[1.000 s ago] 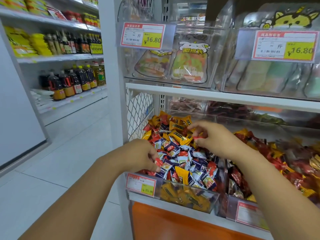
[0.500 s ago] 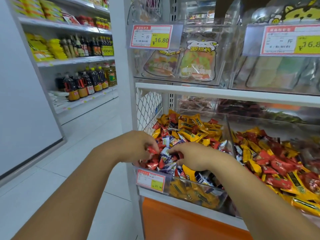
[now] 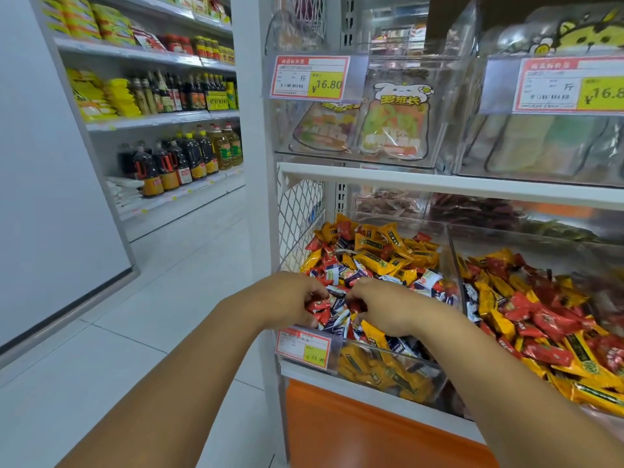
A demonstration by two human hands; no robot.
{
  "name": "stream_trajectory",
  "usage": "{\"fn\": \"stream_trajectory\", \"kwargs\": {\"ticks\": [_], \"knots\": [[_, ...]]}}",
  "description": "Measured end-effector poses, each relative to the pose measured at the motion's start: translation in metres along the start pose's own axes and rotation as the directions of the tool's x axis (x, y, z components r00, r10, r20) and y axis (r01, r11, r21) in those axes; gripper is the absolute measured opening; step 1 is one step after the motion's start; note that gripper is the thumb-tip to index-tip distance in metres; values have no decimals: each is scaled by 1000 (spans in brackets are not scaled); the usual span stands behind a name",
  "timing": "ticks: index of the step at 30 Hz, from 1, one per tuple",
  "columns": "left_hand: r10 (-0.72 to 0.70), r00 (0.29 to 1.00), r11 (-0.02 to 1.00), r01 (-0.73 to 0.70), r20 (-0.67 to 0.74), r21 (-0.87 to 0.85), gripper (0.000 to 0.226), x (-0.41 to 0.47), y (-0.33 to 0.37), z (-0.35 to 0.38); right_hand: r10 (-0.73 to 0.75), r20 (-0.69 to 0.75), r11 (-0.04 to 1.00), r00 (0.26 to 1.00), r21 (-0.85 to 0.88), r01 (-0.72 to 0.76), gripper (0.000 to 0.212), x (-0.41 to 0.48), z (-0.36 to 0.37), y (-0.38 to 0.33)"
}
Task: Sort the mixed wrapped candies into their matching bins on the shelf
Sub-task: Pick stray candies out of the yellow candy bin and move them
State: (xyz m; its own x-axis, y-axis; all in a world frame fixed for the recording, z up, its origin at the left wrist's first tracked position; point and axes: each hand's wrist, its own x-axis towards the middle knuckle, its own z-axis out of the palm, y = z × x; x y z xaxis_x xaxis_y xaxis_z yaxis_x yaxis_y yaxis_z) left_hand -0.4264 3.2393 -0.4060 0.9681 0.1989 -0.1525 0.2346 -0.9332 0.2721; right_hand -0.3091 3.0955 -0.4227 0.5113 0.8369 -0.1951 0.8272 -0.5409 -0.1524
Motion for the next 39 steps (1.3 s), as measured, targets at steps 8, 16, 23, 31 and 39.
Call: {"fn": "stream_trajectory", "kwargs": {"ticks": [8,16,23,31,39], "knots": [[31,999,999,-30,-20,32,38,1,-5,3,37,0,999,999,-18,-37,35,0,2,-2],[35,998,991,-41,-50,-124,23,5,-11,3,14,-168,977,986,210,22,21,-12,-6,5],[40,999,992,-43,-23,-119,27,5,-11,0,-21,-205,961,979,266,76,33,-21,-20,8],[26,999,992,-31,-37,-120,24,4,-7,1,14,-254,913,967,399,91,12,-28,-28,11],[-104,978,905,17,-182,-426,18,-13,-16,-21,-85,-156,916,984,376,139,14,-12,-6,-18]]}}
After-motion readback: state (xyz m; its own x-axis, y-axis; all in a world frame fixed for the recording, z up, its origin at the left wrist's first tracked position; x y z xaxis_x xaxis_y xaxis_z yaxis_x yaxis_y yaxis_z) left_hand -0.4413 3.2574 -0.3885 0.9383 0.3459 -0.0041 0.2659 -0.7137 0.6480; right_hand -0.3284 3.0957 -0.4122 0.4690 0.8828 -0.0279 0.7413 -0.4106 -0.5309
